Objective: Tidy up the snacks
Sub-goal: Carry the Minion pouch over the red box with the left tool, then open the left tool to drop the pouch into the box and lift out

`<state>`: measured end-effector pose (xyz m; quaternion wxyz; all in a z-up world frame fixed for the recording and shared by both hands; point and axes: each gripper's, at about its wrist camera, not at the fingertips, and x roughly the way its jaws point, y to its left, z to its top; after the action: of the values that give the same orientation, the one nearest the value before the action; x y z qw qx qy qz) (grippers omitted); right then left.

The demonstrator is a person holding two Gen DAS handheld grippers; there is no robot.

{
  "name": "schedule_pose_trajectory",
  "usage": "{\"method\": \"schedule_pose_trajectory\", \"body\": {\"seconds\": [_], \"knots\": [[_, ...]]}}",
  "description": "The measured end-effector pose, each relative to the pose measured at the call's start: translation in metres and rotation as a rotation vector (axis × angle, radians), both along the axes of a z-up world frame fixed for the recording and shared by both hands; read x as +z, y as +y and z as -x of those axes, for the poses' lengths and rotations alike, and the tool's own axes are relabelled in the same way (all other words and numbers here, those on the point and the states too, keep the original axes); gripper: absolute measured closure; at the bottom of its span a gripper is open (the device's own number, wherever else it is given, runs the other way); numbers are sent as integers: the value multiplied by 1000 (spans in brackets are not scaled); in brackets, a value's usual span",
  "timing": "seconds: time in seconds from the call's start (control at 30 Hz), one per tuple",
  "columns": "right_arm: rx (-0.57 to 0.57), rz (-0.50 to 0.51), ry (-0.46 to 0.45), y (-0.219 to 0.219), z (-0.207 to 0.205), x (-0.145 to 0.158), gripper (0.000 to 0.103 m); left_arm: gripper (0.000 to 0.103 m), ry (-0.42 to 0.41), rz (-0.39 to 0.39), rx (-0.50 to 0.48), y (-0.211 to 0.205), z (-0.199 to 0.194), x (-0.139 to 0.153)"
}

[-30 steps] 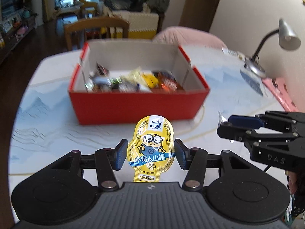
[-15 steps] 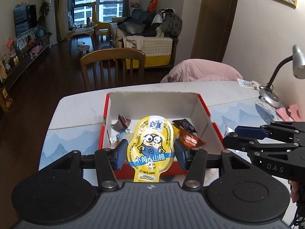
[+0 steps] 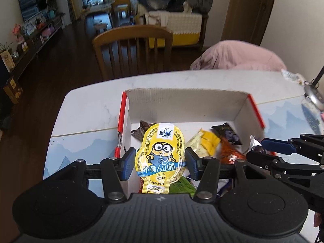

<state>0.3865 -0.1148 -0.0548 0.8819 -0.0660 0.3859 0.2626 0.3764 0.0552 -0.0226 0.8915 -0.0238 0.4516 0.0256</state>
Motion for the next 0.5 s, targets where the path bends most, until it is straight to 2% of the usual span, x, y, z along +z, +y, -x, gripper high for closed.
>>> {"method": "schedule_pose_trajectory", "body": {"seconds": [0.23, 0.5], "knots": [[36, 73, 104, 13, -26, -30, 70, 51, 79, -14, 2, 0, -25, -24], [25, 105, 129, 15, -35, -46, 70, 51, 137, -18, -7, -3, -38, -43]]}}
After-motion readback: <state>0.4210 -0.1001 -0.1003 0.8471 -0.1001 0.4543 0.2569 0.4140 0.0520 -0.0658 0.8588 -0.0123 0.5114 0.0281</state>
